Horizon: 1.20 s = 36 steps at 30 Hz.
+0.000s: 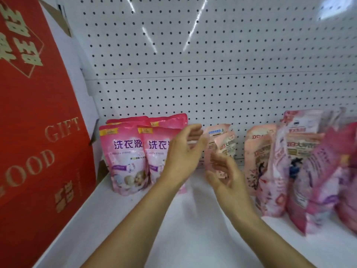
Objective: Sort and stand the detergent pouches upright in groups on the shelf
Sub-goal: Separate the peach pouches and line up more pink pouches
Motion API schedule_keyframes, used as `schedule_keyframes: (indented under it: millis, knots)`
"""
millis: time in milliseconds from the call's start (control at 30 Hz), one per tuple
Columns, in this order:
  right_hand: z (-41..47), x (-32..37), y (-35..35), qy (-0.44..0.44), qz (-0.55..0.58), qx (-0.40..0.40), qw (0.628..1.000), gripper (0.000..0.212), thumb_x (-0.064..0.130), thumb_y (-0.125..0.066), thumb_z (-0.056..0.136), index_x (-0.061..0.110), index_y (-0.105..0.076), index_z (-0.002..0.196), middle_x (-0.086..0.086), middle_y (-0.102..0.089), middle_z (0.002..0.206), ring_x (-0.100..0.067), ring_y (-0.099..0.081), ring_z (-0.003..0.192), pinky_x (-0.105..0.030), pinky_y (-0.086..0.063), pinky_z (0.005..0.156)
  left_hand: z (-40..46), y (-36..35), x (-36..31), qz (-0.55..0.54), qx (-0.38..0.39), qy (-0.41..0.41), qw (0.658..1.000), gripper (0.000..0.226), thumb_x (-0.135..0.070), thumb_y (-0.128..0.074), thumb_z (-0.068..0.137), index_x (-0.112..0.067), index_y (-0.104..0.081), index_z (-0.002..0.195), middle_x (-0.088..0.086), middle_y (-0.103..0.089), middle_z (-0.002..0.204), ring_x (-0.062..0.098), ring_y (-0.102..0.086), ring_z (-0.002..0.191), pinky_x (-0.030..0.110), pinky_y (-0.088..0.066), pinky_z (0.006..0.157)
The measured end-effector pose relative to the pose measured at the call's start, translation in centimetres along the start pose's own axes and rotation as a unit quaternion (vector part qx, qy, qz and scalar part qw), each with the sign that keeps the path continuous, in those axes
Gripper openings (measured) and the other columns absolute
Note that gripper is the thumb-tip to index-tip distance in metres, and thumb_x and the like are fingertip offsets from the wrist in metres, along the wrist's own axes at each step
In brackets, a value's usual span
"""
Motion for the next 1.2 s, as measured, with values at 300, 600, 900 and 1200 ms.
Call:
schedule_keyframes:
  millis: [300,600,900,1200]
  knots:
    - [-1.5,-3.6,4.4,-0.090,-0.039,0.020,0.995,0.045,0.004,-0.062,0.089,0.020,-0.052,0.130,0.006,-0.059,0.127,-0.006,-0.057,0.113,-0.021,-0.048,0.090,0.4,-6.5,6.8,-0.070,0.065,0.181,0.979,0.020,-0.011,-0.054,0.100,-0.004,-0.068,0.113,0.013,-0.074,0.109,0.028,-0.072,0.098,0.042,-0.060,0.085]
    - [-2.6,-4.2,5.3,-0.116,0.015,0.013,0.993,0.034,0.010,-0.073,0.082,0.018,-0.064,0.113,0.005,-0.075,0.106,-0.015,-0.071,0.099,-0.032,-0.060,0.078,-3.9,-5.5,6.9,-0.214,0.070,0.197,0.954,0.020,-0.017,-0.048,0.102,-0.010,-0.066,0.110,0.012,-0.077,0.099,0.026,-0.074,0.092,0.039,-0.060,0.080]
    - [-5.6,-2.4,10.6,-0.092,0.046,-0.081,0.991,0.016,-0.004,-0.064,0.085,0.008,-0.073,0.089,0.001,-0.078,0.077,-0.012,-0.074,0.068,-0.017,-0.054,0.053,-0.4,-9.8,8.6,-0.185,0.072,0.271,0.942,0.033,-0.031,-0.055,0.100,-0.031,-0.052,0.133,0.002,-0.050,0.143,0.014,-0.059,0.111,0.027,-0.051,0.083]
    - [-7.5,-2.2,12.0,-0.089,0.037,-0.132,0.987,0.017,-0.002,-0.066,0.084,0.013,-0.073,0.088,0.003,-0.078,0.082,-0.012,-0.074,0.075,-0.017,-0.055,0.056,-1.5,-8.1,8.4,-0.159,0.055,0.254,0.953,0.053,0.001,-0.061,0.093,-0.006,-0.045,0.143,-0.002,-0.062,0.106,0.019,-0.068,0.089,0.047,-0.059,0.085]
Point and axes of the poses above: each hand's wrist, its own z-axis towards the middle knuckle, its own y-axis out of the back of the hand, x = y × z, the point moved 9 cm from there along z, towards the middle knuckle
